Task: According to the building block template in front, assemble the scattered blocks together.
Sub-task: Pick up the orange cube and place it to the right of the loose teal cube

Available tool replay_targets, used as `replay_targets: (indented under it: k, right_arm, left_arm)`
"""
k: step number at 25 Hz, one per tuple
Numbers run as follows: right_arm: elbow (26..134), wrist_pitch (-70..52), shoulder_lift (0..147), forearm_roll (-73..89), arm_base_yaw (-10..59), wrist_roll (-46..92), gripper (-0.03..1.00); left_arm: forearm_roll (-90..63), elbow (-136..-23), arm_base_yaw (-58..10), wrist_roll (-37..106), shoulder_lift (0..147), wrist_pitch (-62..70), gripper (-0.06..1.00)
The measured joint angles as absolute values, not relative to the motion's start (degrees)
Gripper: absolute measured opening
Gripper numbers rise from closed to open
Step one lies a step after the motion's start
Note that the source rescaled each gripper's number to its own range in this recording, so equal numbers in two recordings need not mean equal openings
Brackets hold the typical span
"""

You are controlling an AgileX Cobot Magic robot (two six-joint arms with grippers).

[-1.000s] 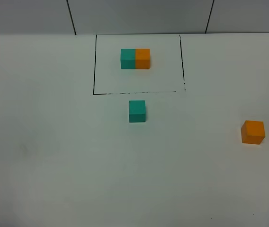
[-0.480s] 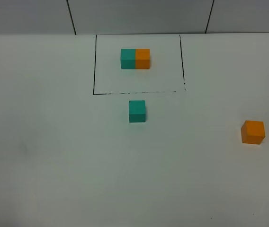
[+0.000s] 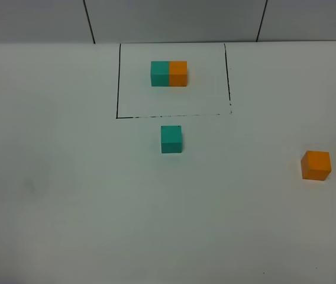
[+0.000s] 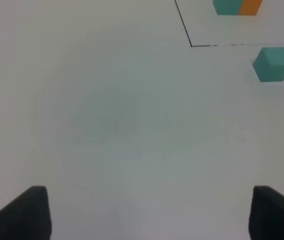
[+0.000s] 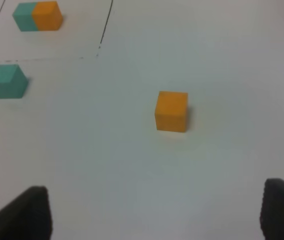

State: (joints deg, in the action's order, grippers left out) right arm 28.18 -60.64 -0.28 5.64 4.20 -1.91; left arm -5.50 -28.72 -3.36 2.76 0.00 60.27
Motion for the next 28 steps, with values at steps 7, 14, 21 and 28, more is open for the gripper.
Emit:
replay_targets:
  k: [7,14,21,28]
  right_arm:
    - [28.18,-60.64,-0.28,5.64,4.20,-1.91,0.82]
    - [28.18,-60.64,-0.28,5.64,4.20,-1.91,0.82]
    - [28.18,-60.64,-0.28,5.70,4.20,-1.91,0.82]
    - [28.18,-60.64,-0.09,6.09,4.20,-1.91,0.82]
  left_arm:
    - [-5.50,-28.72,-3.36,2.76,0.00,60.27,0.69]
    - [-5.50,-28.72,-3.36,2.76,0.00,60.27,0.69]
    - [-5.50,-28.72,-3.36,2.76,0.00,60.27,0.69]
    - [-5.50,-28.72,-3.36,2.76,0.00,60.27,0.69]
